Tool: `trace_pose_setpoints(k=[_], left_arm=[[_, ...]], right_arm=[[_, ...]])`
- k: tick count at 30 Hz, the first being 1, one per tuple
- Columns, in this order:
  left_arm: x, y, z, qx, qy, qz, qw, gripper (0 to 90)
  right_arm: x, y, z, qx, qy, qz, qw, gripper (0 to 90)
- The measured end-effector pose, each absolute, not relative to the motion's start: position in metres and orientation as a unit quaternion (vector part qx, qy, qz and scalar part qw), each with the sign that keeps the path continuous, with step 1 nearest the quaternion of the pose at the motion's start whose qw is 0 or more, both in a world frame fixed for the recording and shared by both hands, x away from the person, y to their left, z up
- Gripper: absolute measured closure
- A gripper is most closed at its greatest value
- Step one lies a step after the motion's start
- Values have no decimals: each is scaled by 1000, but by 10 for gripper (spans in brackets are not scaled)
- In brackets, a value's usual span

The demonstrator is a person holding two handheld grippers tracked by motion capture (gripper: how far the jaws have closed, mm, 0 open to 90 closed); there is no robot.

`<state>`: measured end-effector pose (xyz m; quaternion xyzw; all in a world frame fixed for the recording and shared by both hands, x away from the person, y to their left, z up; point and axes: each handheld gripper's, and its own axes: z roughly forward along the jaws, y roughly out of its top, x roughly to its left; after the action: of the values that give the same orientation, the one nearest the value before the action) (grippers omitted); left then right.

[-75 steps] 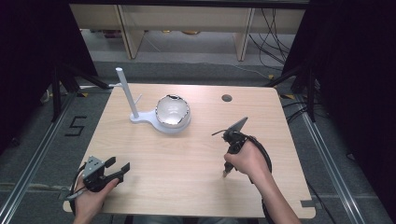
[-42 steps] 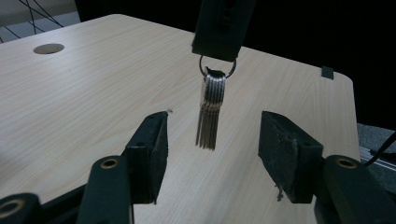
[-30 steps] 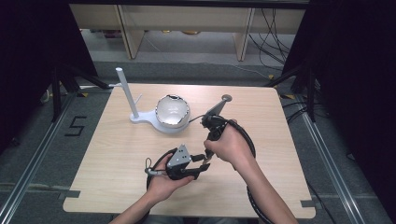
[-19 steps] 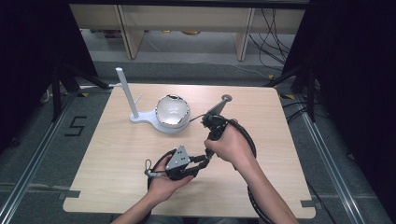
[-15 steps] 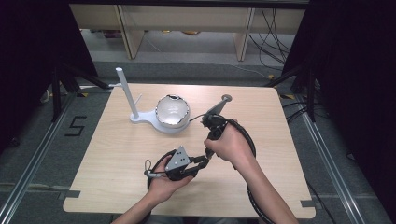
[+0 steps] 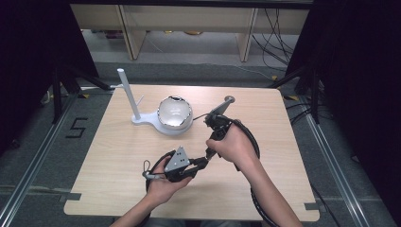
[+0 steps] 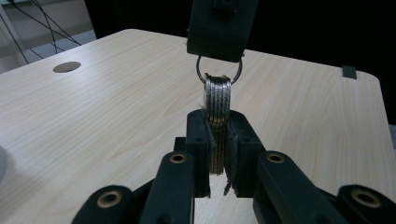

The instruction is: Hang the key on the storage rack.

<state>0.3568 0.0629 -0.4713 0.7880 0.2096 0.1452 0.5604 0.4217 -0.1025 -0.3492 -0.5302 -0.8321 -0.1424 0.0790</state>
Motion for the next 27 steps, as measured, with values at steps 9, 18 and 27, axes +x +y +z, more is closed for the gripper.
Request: trace_pose_setpoints(k=[9, 18, 27], left_arm=[[359, 80, -466, 815, 232, 149, 509, 807], [364, 109, -469, 839, 252, 153, 458, 806], [373, 150, -463, 862, 269, 174, 394, 806]], right_arm=[[419, -112, -342, -523, -826, -201, 57, 752], [416, -143, -347, -514, -822, -246, 27, 698], [403, -189, -380, -541, -792, -282, 29, 684]])
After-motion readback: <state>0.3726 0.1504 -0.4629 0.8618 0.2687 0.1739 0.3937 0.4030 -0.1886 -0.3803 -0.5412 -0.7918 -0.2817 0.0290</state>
